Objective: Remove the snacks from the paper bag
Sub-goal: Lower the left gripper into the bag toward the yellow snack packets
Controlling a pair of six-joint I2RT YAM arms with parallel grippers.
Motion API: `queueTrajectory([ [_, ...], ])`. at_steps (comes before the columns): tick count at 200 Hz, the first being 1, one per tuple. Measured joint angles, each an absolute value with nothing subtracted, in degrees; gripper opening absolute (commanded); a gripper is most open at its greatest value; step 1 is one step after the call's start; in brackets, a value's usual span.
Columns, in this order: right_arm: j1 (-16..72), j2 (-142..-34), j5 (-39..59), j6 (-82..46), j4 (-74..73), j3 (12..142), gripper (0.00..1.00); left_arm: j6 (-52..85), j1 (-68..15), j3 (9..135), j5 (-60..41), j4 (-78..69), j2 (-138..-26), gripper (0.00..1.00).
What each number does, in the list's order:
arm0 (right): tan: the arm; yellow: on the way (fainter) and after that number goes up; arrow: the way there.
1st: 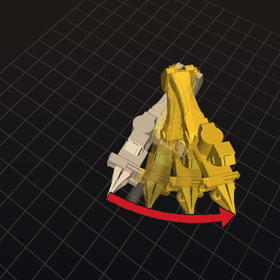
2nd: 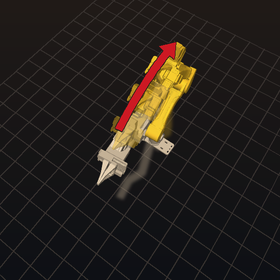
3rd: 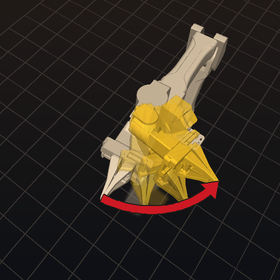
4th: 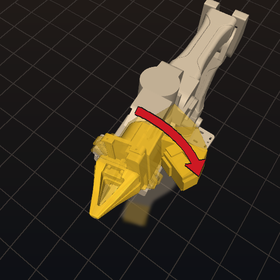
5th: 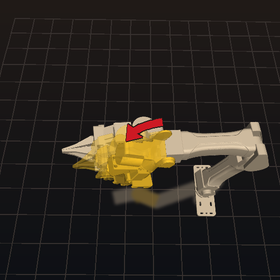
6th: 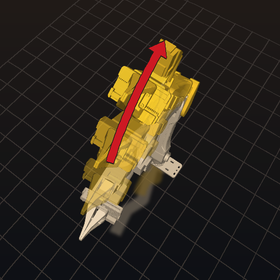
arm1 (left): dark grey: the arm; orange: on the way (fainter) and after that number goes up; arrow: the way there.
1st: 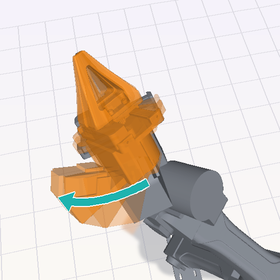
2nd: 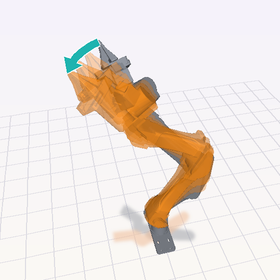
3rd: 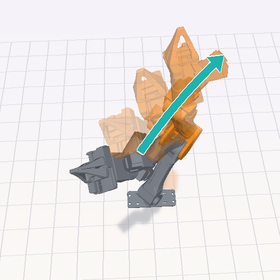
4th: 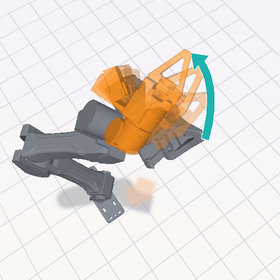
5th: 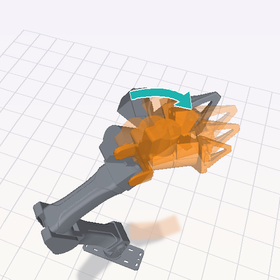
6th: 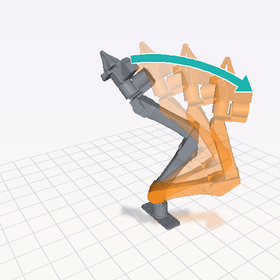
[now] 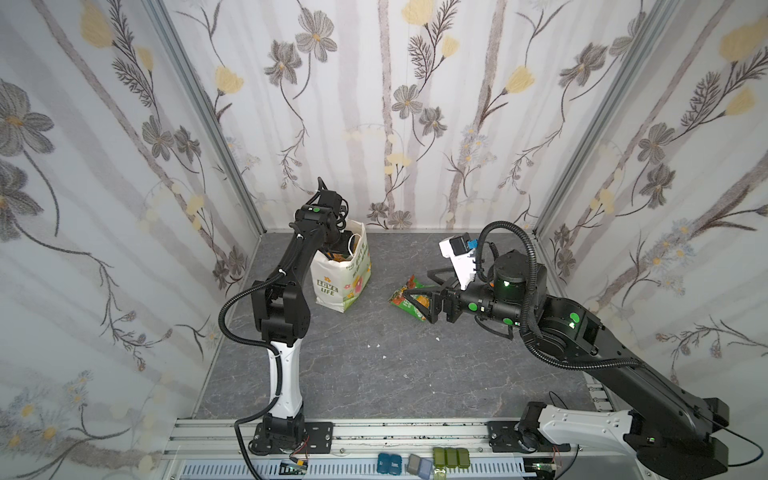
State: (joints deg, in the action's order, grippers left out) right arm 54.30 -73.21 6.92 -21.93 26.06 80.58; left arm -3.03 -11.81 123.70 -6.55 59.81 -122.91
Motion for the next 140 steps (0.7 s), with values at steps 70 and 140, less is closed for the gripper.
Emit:
queueTrajectory([
  [70,54.72,-74.17,6.9,-21.8,26.09,80.58,0.99,-4.12,-12.01,118.17,-4.51,55.22,-123.52,0.68],
  [140,55.0,-74.3,6.9,-21.8,26.11,80.6,0.99,-3.62,-12.01,117.36,-3.84,51.79,-126.21,0.41],
])
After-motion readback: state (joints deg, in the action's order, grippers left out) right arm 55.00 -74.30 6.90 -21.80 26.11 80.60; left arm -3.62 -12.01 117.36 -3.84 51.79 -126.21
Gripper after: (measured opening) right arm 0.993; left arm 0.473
